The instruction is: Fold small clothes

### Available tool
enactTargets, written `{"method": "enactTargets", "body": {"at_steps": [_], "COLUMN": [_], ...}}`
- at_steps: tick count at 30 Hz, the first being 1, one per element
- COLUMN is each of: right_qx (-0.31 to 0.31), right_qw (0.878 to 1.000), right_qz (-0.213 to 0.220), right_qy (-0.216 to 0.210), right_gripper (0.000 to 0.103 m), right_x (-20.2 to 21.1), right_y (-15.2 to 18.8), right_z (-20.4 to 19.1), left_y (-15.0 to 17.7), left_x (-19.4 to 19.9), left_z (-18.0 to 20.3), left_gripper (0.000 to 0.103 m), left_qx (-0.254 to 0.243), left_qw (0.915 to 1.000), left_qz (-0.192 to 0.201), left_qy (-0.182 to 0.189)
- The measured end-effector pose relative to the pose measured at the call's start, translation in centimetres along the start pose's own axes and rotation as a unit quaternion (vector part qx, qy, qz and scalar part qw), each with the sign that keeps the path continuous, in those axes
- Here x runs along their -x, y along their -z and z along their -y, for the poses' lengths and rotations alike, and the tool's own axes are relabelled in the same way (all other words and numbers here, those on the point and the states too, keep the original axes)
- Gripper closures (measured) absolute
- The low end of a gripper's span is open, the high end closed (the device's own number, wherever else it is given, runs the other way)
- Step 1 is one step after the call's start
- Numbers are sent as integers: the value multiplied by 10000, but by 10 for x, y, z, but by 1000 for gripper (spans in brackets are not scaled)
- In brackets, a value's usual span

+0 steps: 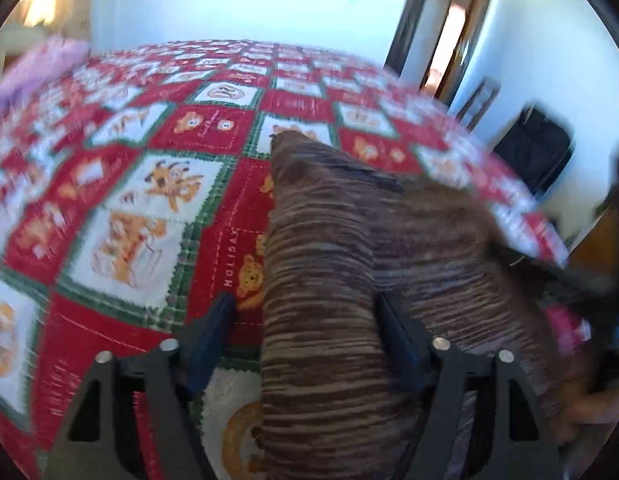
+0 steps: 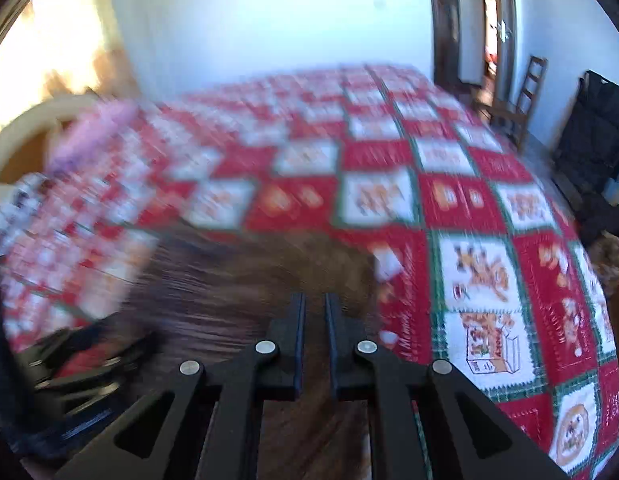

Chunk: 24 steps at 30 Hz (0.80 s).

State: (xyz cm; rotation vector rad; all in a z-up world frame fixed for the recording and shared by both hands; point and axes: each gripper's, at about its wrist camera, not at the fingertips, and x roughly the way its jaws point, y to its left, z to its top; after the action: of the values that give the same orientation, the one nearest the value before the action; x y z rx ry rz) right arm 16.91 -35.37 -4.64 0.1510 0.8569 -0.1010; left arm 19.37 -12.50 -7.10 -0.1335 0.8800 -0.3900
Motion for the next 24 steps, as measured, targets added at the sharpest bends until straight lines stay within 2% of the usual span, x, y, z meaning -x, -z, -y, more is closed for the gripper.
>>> {"method": "enactTargets", "body": {"at_steps": [1,4,7,8,9,11,15,17,18,20,21,22,24], "right_qx": [-65,-323,-53,-34,-77,-131,536,919,1036,1347,1378,1241,548], "right_qw": [9996,9988,9999,9995,9982,9941,9834,9727,9704,9727,9754,9766,9766], "right_qz": [265,238,135,305,572,630,156,-378,-656,-1128,-837,-767,-922], "right_qy": [-106,-289,80,85,-159,-877,-1726,-2095,-2082,-1519,-1500,-1581,-1866], "right_gripper": [93,93,93,93,93,93,93,94,94,95,95,95,100], "right_x": [2,2,11,19,32,43,22,-9,-29,-72,-79,-84,-95], "right_y": [3,2,-10,-16,-22,-37,-60,-65,-64,-55,-53,-56,-65], "right_z": [7,17,6,4,0,-14,-70,-102,-116,-136,-140,-139,-124], "left_y": [-1,1,2,3,4,9,22,22,21,21,21,20,20], "left_x": [1,0,2,4,5,12,25,24,22,21,20,19,19], "left_z": [-2,3,8,5,1,-2,-5,-12,-14,-12,-10,-8,-8], "left_gripper": [25,23,22,22,22,22,17,16,16,16,16,16,14], "left_qx": [64,-50,-148,-51,41,184,402,566,617,580,526,491,484], "left_qw": [9999,10000,9998,10000,10000,9998,9985,9980,9978,9980,9983,9984,9985], "left_qz": [-26,-50,-35,-20,5,112,287,272,256,255,236,233,229], "left_qy": [81,-12,-118,-52,-8,-52,-217,-62,-7,-50,-113,-149,-116]}}
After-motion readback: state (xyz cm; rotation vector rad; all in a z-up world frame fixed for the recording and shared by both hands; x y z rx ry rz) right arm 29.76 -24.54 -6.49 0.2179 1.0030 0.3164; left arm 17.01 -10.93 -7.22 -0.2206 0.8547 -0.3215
